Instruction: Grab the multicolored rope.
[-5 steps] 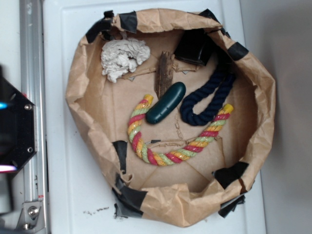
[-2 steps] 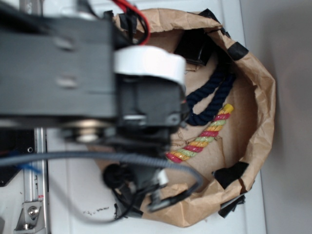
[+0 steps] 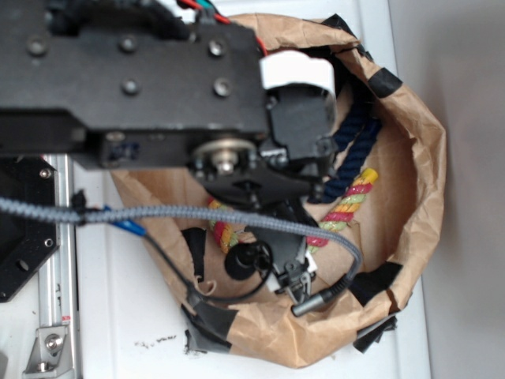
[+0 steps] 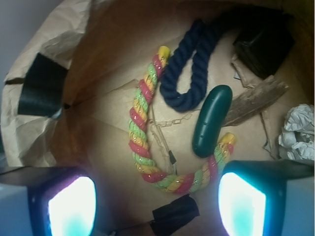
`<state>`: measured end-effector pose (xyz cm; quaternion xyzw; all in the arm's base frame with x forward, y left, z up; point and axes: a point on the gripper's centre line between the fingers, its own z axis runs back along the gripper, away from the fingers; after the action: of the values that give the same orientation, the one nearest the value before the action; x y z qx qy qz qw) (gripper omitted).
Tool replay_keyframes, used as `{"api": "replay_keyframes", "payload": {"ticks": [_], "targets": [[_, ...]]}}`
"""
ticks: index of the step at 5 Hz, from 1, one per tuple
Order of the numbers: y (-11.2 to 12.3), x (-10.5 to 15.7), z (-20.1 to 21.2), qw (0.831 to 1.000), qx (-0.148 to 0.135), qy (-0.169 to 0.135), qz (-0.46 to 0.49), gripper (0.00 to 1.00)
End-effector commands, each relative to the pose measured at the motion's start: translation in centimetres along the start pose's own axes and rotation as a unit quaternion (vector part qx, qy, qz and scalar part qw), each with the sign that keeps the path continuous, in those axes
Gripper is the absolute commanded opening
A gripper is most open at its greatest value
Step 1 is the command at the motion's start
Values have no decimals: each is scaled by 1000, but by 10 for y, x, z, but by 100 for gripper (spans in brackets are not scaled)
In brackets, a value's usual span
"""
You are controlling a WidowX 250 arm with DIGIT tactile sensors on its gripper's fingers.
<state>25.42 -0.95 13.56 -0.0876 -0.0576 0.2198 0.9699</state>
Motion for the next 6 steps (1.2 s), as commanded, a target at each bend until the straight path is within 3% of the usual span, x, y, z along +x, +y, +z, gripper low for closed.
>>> {"api": "replay_keyframes", "payload": {"ticks": [1, 2, 3, 4, 5, 6], "targets": [[4, 6, 8, 1000, -5, -16, 6, 100], [18, 3, -23, 999, 9, -1, 41, 100], [26, 17, -42, 995, -12, -1, 103, 100], [13, 15, -53, 992, -28, -11, 120, 100], [-6, 17, -68, 992, -25, -24, 118, 100], [-26, 11, -88, 996, -16, -9, 84, 100]]}}
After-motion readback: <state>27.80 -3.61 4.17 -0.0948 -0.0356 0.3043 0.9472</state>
